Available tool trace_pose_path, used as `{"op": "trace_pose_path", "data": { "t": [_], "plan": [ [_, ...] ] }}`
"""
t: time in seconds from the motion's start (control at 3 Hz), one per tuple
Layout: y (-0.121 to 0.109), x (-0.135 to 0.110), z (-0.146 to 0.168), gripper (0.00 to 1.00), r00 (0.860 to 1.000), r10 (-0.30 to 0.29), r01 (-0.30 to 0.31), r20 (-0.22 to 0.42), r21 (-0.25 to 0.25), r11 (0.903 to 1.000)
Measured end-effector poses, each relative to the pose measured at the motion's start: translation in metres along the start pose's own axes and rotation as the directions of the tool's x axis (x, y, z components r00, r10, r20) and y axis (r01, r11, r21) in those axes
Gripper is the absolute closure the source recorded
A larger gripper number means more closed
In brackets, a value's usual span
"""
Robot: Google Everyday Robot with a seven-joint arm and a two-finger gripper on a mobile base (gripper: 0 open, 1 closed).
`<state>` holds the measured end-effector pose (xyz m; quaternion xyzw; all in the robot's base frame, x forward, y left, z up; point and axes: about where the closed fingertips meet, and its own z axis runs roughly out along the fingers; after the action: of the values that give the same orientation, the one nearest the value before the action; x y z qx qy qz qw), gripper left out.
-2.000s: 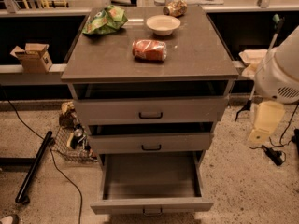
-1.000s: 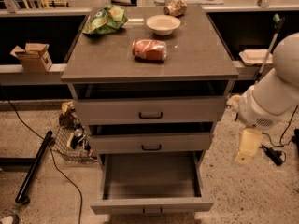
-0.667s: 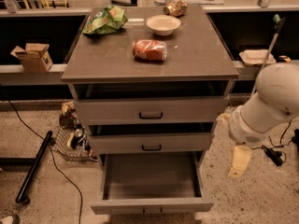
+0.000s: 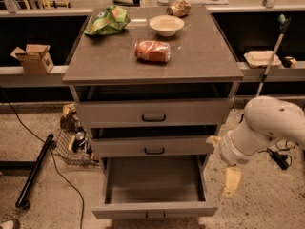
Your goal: Close bottom drawer
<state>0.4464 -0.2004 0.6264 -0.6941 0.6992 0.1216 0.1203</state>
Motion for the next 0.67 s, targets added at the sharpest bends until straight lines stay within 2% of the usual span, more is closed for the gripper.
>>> {"op": "trace_pose_path", "data": {
  "t": [0.33,0.67],
  "plan": [
    [-0.0064,0.0028,0.0231,0.0,0.999,0.009,-0.009,0.049,-0.005,0.9999],
    [-0.0057,0.0048,0.0289,0.0,0.999,0.013,-0.013,0.053,-0.013,0.9998]
  ]
}}
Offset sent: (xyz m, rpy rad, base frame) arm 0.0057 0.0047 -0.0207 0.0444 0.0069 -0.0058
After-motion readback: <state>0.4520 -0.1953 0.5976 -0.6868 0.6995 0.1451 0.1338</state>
